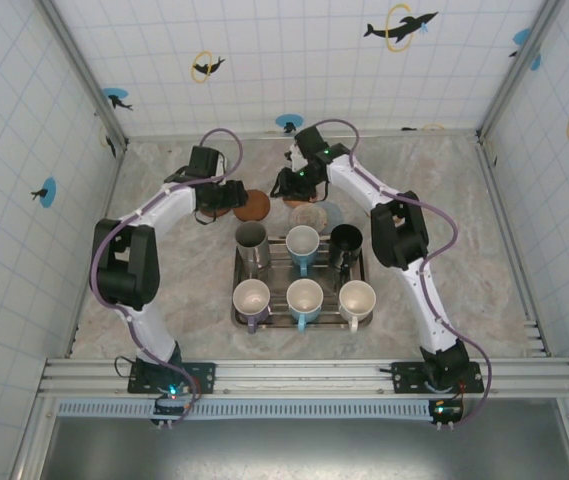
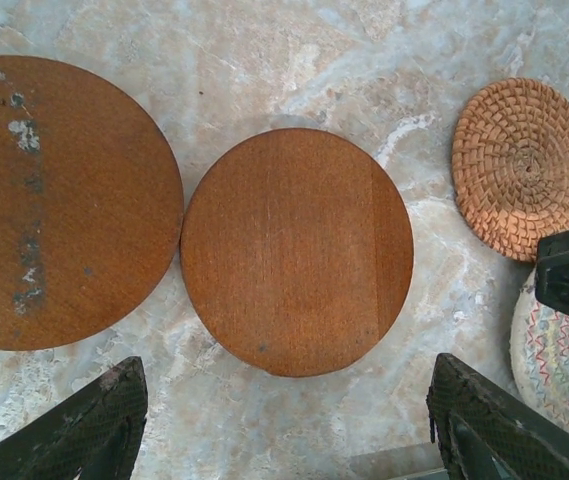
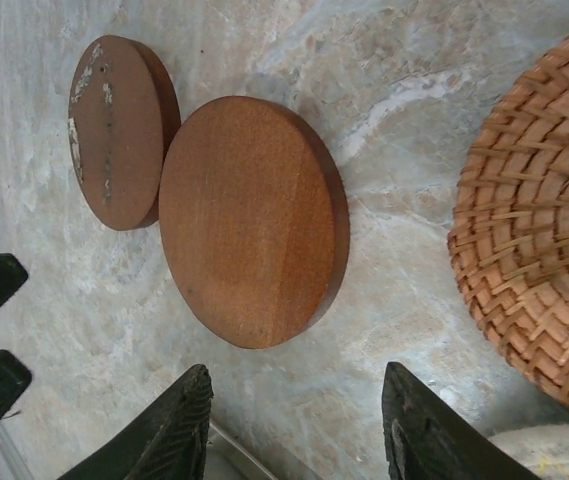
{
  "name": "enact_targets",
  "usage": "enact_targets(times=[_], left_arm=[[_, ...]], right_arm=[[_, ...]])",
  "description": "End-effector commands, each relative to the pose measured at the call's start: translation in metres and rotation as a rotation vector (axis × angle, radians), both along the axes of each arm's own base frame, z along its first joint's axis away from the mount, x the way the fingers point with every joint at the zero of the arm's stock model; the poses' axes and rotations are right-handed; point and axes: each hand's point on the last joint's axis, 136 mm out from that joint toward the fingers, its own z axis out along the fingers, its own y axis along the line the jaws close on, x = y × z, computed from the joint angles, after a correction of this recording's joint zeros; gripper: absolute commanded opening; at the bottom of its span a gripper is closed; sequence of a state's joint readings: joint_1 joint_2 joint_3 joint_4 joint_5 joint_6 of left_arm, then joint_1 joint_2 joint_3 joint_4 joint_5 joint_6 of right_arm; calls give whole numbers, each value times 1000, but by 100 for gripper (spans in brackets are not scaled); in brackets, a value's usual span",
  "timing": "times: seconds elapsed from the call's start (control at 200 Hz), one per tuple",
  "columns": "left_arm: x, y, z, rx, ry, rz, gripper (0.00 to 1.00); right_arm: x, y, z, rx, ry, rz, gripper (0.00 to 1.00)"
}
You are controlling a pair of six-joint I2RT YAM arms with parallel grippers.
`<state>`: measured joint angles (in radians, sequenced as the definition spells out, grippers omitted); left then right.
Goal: Place the cup by the coaster
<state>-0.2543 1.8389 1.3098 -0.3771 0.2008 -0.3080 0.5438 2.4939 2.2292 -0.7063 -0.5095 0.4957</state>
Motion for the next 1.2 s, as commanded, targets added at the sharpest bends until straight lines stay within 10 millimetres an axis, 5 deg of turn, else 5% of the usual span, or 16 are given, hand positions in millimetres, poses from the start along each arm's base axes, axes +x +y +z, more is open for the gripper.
enact_targets(times=[0.0, 1.196], left_arm=[[-6, -2, -19, -18, 46, 8, 75], [-7, -12, -71, -56, 148, -13, 73]], right_arm=[[-8, 11, -23, 21, 56, 11, 46], [6, 47, -62, 172, 160, -90, 35]])
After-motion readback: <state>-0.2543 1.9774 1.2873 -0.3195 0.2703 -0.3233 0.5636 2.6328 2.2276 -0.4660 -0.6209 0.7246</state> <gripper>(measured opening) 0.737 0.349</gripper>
